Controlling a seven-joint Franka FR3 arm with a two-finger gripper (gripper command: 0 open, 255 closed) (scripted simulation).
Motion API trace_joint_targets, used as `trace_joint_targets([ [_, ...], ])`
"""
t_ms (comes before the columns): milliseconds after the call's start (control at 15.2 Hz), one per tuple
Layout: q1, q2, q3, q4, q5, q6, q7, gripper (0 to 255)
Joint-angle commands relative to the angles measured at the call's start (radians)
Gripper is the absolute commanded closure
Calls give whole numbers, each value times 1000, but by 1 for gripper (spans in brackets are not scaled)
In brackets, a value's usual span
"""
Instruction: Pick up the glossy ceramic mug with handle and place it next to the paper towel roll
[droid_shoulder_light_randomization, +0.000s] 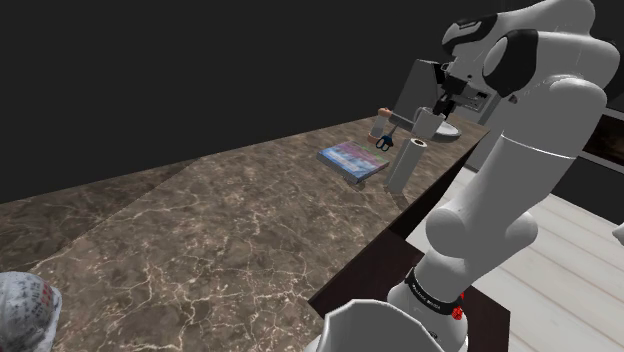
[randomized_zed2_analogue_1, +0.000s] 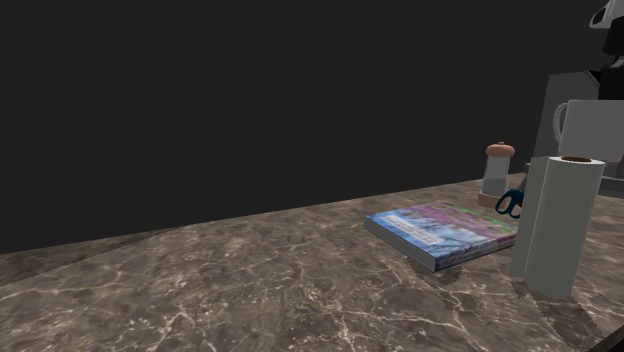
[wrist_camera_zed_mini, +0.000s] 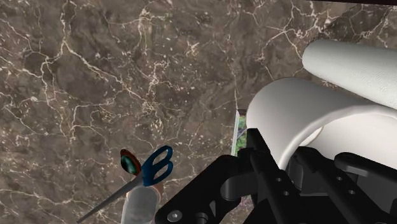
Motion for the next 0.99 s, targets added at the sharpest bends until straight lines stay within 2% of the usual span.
trace_joint_targets([
  [0,1,0,1,-27,1,28,-2,255],
  [924,3,24,6,-189,21,208,-27,255],
])
